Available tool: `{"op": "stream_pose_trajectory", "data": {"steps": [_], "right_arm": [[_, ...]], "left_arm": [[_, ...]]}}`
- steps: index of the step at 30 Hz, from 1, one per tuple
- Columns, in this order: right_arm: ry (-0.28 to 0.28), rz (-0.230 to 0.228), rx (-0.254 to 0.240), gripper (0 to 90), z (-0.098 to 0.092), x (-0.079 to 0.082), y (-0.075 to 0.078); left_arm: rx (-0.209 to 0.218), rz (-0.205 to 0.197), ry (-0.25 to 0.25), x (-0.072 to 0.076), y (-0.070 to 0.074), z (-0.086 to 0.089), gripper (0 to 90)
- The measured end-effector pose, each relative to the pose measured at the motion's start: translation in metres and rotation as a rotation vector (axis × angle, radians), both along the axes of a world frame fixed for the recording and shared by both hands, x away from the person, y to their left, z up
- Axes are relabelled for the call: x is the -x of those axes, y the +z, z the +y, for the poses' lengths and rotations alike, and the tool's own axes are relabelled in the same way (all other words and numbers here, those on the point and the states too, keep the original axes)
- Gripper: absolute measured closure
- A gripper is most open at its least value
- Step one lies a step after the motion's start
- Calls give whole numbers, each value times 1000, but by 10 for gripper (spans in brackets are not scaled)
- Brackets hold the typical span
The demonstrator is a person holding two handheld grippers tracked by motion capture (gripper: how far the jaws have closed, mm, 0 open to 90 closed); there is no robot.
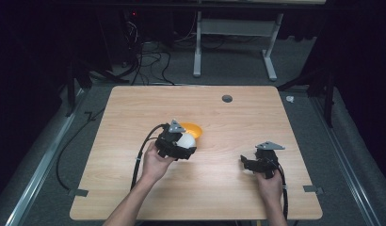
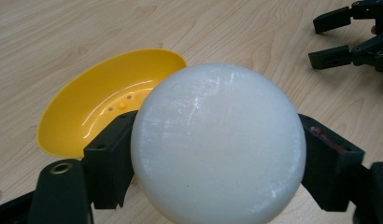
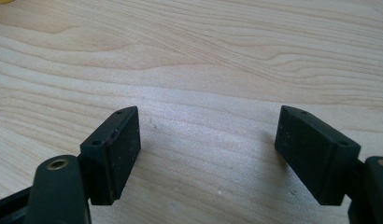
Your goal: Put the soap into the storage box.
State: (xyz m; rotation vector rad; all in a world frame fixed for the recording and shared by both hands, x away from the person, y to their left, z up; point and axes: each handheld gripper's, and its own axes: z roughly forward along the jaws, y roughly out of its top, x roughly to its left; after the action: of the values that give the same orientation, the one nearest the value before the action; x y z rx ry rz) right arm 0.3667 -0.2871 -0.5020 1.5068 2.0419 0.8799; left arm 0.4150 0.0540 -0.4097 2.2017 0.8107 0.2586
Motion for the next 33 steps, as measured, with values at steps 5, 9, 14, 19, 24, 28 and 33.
{"op": "stream_pose_trajectory", "data": {"steps": [5,9,14,19,24,28,33], "right_arm": [[0,0,-1,233,0,0,0],[-1,0,-1,233,0,0,0],[0,0,-2,233,0,0,0],[-1,1,-4,233,0,0,0],[0,0,-2,233,0,0,0],[0,0,0,233,0,0,0],[-2,2,2,234,0,0,0]], "left_arm": [[6,-5,10,-7,6,0,231],[-3,-18,14,-12,11,-2,231],[0,-12,17,-19,14,-3,231],[13,-2,26,-27,15,-4,231],[19,14,39,-34,14,-4,231],[16,11,52,-40,15,-5,231],[22,14,75,-48,13,-6,231]]}}
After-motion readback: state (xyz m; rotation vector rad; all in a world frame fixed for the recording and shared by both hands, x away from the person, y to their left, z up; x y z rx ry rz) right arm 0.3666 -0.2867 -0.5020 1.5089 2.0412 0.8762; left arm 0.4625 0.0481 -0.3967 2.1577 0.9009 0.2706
